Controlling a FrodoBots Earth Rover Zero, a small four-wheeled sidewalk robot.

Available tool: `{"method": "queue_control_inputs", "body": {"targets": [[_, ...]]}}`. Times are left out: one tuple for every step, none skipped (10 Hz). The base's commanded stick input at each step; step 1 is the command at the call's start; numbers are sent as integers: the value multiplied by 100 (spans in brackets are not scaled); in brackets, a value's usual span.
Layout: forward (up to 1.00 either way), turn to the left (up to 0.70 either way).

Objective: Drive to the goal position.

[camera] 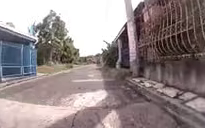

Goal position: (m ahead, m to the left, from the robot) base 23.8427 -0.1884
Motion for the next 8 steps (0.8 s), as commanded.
{"method": "queue_control_inputs", "body": {"targets": [[85,0],[85,22],[85,22],[85,4],[85,0],[85,0],[85,0],[85,0]]}}
